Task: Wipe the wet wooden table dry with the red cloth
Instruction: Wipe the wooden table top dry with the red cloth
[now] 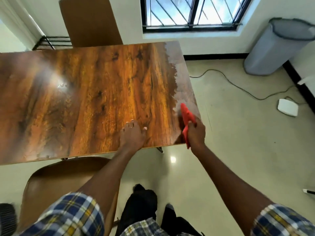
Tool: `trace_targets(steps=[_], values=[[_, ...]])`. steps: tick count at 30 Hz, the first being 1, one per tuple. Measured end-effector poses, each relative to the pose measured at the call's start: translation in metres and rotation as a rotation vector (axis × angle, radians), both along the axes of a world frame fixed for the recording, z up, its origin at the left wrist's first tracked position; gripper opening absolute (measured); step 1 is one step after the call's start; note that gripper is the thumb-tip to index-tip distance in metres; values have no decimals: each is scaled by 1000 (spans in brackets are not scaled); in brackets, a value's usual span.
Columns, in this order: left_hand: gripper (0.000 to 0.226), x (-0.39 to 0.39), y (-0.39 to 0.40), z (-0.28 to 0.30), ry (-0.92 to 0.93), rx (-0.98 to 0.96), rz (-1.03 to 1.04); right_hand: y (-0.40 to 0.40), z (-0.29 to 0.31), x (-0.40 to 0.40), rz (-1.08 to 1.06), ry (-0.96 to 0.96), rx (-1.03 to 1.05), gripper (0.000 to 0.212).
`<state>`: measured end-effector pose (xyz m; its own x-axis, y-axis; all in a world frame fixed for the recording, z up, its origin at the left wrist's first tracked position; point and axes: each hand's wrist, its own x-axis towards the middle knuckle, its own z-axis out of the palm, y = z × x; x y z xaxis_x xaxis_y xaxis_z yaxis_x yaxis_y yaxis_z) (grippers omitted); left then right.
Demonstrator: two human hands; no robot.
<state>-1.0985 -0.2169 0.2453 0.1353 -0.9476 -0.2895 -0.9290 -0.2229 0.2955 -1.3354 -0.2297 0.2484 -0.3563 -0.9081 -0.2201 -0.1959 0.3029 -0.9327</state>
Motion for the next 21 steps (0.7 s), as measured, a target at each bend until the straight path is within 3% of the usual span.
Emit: trace_targets(steps=[3, 4, 6, 10, 14, 17, 21], values=[[59, -5, -24, 8, 85, -46, 15, -43, 13, 6, -282, -632, 145, 37], [57, -4, -37, 10, 109, -69, 21, -60, 14, 9, -318, -769, 151, 38], [52, 2, -65, 14, 155, -116, 33, -92, 21, 20, -300, -831, 147, 37], [52, 21, -135, 18, 196, -186, 61, -152, 41, 65, -45, -342, 23, 28], [52, 54, -229, 0, 127, -162, 18, -254, 40, 114, 128, 116, -122, 48], [57, 77, -298, -14, 52, -160, -15, -340, 34, 151, 275, 295, -288, 45], [65, 81, -380, -20, 82, -241, -55, -442, 7, 179, 435, 618, -295, 49]])
